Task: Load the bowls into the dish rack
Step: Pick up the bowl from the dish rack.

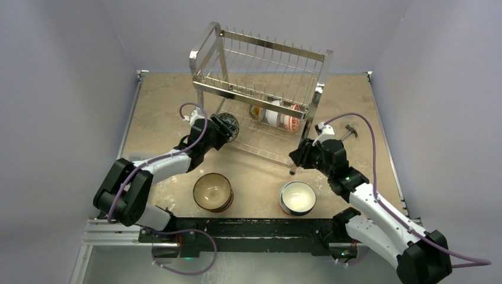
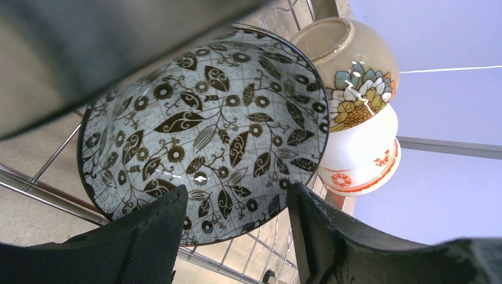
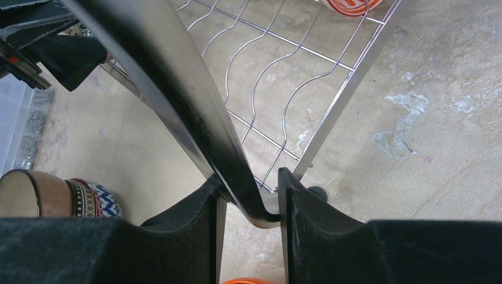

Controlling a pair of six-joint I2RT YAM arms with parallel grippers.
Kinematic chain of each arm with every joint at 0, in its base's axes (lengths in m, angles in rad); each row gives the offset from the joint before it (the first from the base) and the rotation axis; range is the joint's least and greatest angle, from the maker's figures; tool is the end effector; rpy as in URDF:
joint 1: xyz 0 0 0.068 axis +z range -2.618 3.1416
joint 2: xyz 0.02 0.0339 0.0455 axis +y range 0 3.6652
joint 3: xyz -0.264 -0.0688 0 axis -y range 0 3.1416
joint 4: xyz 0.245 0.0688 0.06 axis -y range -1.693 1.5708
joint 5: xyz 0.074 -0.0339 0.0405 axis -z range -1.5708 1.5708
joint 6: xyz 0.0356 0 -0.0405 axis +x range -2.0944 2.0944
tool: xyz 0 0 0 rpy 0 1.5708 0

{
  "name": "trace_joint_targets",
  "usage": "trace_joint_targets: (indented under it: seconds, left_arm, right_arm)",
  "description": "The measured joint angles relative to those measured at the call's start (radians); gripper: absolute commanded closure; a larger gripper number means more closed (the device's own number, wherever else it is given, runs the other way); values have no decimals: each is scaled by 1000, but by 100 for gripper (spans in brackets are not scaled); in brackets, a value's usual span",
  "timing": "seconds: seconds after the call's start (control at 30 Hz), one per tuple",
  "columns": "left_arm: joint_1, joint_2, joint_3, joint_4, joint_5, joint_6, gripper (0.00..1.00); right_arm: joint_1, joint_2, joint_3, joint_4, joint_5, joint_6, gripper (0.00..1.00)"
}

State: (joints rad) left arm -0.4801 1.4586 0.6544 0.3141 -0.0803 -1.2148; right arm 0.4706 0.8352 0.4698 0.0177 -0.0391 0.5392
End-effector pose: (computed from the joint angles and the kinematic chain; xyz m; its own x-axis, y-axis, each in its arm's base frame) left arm 0.2676 -0.1361 0.1895 -0.5182 -0.7835 -0.3429 -0.2527 0.5233 -0.8138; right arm 0.1742 0.0902 0.2404 -0.5101 0.3162 -0.7999 -0.2610 0.8293 0.4942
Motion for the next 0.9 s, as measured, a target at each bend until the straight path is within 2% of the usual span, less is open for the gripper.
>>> trace_joint_targets:
  seconds: [0.2,0.5,0.73,0.9]
  left_arm:
    - [0,-4,1,6,16,36,38]
    - [-16,-23,95,-131,20,253,39]
    - [-60,-14,172,-241,-84,435,42]
    - [-72,41,200,-268,-128,546,49]
  right_arm:
    - [0,0,0,-1,0,3,64]
    - [0,1,0,0,-1,2,64]
    - [0,2,2,-1,-2,2,64]
    - [0,2,2,-1,-3,3,64]
